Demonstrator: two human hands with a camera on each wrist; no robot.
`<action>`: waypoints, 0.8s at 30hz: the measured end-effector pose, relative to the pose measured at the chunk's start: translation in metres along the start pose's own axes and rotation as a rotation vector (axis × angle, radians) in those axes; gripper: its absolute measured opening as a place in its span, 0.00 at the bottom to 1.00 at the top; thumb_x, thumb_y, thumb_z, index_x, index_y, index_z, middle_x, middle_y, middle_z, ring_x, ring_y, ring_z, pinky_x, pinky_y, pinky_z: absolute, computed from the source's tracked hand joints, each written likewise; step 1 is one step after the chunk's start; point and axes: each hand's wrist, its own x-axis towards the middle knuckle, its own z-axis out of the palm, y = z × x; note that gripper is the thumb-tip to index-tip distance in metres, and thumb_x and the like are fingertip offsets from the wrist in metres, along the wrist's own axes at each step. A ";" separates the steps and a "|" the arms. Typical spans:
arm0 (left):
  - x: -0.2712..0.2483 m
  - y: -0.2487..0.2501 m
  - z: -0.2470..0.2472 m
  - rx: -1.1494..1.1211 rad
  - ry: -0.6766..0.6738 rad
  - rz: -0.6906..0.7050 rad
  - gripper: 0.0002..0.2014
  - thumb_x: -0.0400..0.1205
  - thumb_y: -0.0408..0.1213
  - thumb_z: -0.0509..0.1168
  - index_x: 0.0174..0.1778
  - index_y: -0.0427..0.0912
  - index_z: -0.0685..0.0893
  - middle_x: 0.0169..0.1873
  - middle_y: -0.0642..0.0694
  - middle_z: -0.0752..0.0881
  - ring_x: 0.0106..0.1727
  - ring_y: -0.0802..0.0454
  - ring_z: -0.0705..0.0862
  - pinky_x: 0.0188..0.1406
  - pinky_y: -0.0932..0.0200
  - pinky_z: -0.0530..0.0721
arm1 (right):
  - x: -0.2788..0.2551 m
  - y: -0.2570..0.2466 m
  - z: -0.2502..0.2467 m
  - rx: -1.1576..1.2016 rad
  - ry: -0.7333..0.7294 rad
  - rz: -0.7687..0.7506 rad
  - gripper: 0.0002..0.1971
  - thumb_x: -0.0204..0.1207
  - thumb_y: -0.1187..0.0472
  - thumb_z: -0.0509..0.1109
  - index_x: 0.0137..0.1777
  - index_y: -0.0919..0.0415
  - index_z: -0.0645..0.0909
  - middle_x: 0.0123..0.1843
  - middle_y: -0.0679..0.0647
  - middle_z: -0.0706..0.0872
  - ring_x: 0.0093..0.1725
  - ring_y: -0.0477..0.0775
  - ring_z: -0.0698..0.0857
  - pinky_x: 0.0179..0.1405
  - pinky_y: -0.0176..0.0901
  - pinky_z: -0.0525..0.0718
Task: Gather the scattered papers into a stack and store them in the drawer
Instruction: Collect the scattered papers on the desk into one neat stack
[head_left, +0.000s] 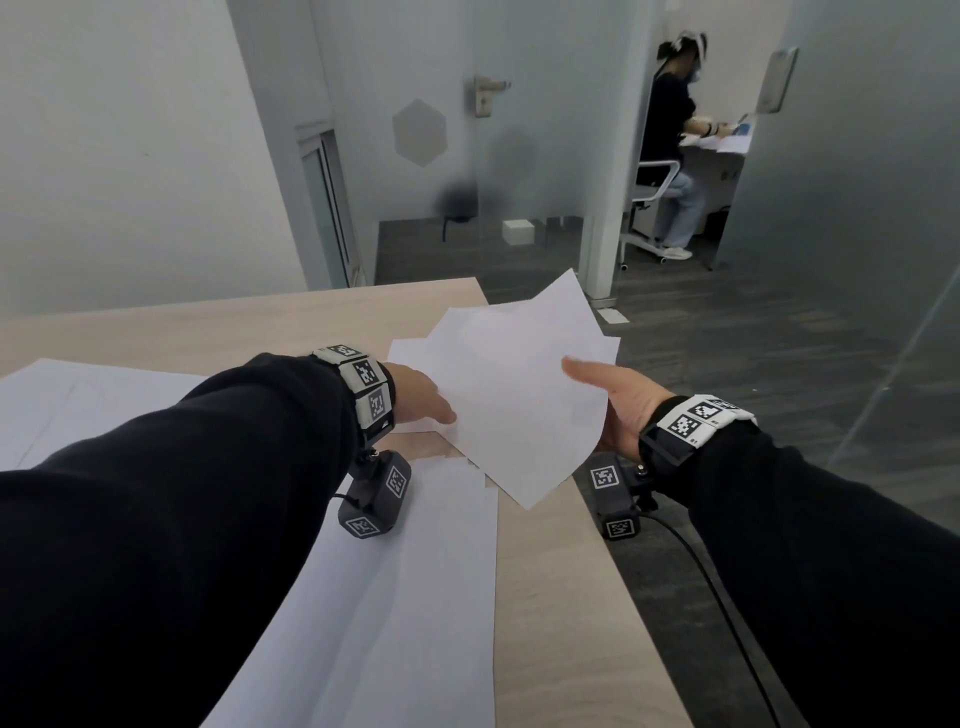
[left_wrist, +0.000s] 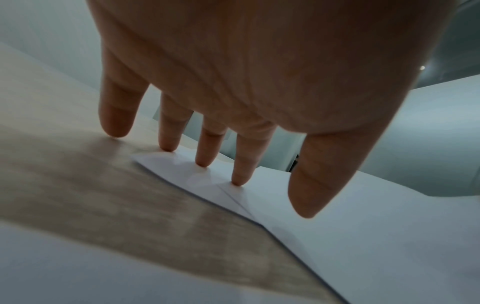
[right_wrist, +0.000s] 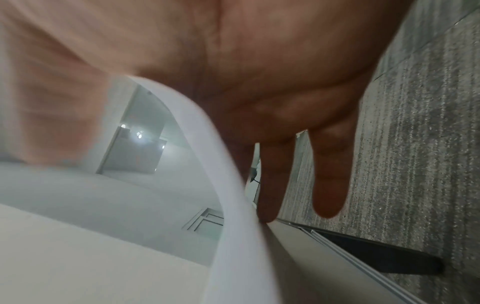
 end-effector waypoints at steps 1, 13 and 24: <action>0.000 -0.001 -0.001 -0.023 -0.003 0.006 0.31 0.86 0.55 0.57 0.83 0.44 0.65 0.83 0.46 0.65 0.83 0.45 0.62 0.80 0.51 0.57 | 0.000 -0.001 0.000 -0.022 0.042 0.014 0.20 0.74 0.55 0.74 0.64 0.62 0.84 0.60 0.62 0.90 0.59 0.67 0.87 0.67 0.66 0.80; -0.065 -0.030 -0.015 -0.317 0.205 0.010 0.24 0.86 0.50 0.60 0.72 0.38 0.80 0.71 0.40 0.81 0.72 0.42 0.78 0.71 0.50 0.74 | -0.046 -0.043 0.004 -0.292 0.445 -0.129 0.26 0.69 0.67 0.73 0.70 0.64 0.79 0.66 0.68 0.84 0.60 0.67 0.86 0.62 0.64 0.87; -0.175 -0.113 0.021 -0.905 0.313 -0.141 0.18 0.86 0.42 0.60 0.68 0.37 0.81 0.68 0.41 0.82 0.68 0.40 0.80 0.58 0.51 0.77 | -0.152 -0.091 0.087 -0.418 0.398 -0.135 0.27 0.80 0.64 0.68 0.78 0.71 0.70 0.80 0.70 0.72 0.78 0.69 0.74 0.72 0.58 0.78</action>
